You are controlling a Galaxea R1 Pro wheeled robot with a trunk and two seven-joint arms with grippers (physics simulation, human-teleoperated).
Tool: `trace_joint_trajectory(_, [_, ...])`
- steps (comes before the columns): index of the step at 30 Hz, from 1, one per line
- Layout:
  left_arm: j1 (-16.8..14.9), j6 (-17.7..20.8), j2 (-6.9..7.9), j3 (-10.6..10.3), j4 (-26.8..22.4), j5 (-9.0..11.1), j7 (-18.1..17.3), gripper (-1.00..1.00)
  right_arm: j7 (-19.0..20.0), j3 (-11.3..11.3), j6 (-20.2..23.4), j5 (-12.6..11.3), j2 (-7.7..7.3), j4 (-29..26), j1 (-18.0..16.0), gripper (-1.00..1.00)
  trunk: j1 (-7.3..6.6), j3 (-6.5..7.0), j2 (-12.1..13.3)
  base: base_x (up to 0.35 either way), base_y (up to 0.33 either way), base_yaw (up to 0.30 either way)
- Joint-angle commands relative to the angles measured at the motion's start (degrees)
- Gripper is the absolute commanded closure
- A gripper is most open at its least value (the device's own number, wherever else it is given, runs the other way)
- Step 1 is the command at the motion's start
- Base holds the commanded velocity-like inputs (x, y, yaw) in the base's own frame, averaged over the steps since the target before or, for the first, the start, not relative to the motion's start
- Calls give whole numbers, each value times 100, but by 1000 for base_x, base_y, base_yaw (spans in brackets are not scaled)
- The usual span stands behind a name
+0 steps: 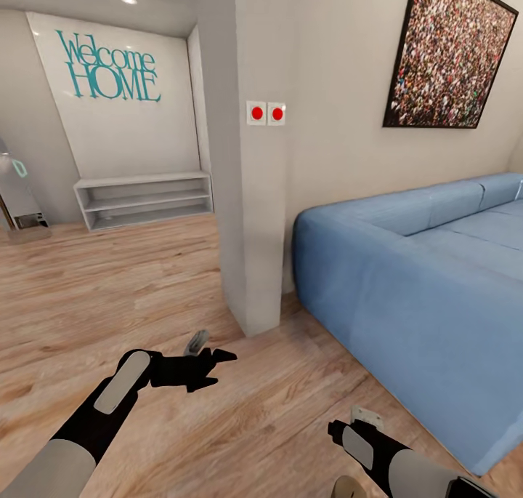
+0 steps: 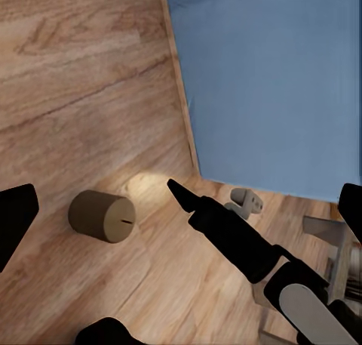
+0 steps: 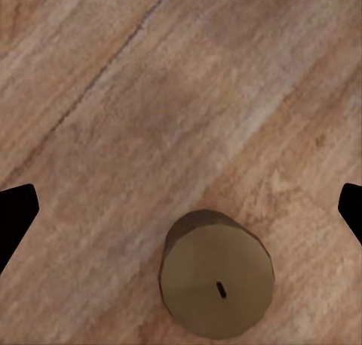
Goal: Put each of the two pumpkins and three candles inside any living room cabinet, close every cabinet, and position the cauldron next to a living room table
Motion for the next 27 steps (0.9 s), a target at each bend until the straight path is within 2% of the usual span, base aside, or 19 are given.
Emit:
trace_joint_trajectory(1, [-3, 4, 4, -12, -5, 71, 59, -100, -42, 35, 33, -12, -6, -21, -4, -100, 1, -28, -4, 2, -1, 0])
trace_joint_trajectory(7, [-3, 10, 33, -12, -1, 122, 59, -100, -41, 34, 13, -12, -7, -21, -2, -100, 17, -161, -12, 0, 0, 0])
trace_joint_trajectory(12, [-2, 19, 79, -24, 6, 562, 59, -100, -41, 35, 8, -12, -7, -21, -2, -100, 30, -272, -19, 0, 0, 0])
trace_joint_trajectory(14, [-3, 26, 85, -27, 17, 646, 59, -100, -41, 35, 7, -12, -7, -21, -2, -100, 35, -316, -21, 0, 0, 0])
trace_joint_trajectory(27, [-3, 30, 88, -38, 57, 750, 51, -100, -32, 43, 4, 6, -7, -30, -2, -100, 68, -604, -39, 0, 0, 0])
